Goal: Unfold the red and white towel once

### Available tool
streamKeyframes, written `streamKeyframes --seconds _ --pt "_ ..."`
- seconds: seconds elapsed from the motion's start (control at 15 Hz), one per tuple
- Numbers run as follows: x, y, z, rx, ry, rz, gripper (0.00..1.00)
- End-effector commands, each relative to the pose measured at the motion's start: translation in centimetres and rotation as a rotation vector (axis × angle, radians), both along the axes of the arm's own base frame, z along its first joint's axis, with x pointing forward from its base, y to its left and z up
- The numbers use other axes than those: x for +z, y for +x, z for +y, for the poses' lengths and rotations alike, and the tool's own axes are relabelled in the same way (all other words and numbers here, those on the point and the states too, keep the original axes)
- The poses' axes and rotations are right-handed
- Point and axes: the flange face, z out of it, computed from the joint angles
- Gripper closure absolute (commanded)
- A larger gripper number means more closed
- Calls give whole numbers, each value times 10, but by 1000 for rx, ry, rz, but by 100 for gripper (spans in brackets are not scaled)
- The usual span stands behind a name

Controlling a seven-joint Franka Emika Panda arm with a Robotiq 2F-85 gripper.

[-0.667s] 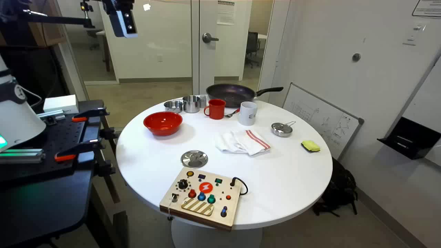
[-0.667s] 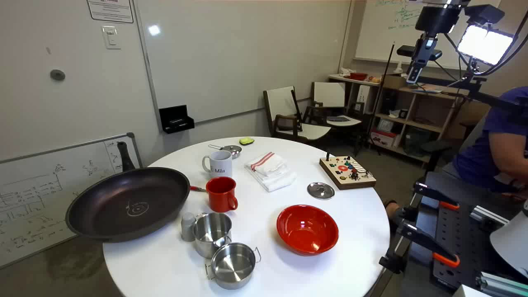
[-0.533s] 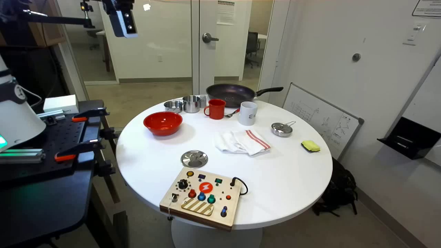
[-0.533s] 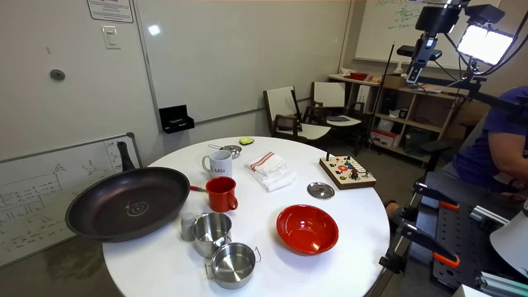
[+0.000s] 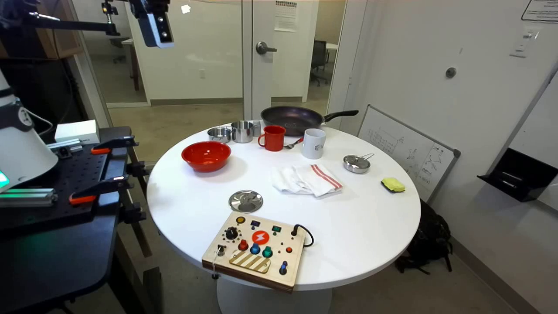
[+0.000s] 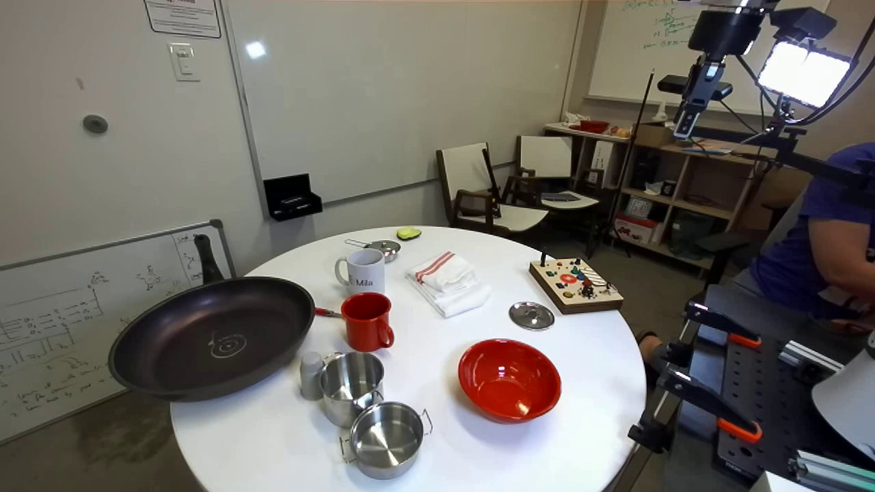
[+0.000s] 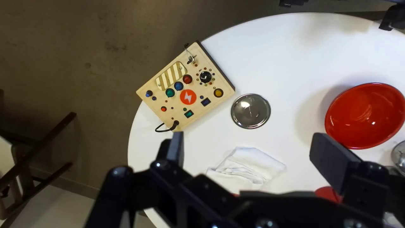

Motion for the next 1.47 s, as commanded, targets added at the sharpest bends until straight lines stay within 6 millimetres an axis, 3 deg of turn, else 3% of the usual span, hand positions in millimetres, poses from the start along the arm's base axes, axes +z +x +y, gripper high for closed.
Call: streamKeyframes --seconds 0.0,0.4,0.53,0.73,0.87,1.07,1.33,1.4 --pt "1 0 0 0 0 1 0" --pt "7 7 4 6 -7 -59 0" --pt "20 34 10 -20 67 -107 0" --pt "21 80 38 133 89 -67 0" --pt "9 108 57 252 48 -40 0" --pt "-28 144 78 390 -15 43 0" --pt "-101 179 72 545 -43 182 0" --pt "-75 152 84 470 -27 126 0"
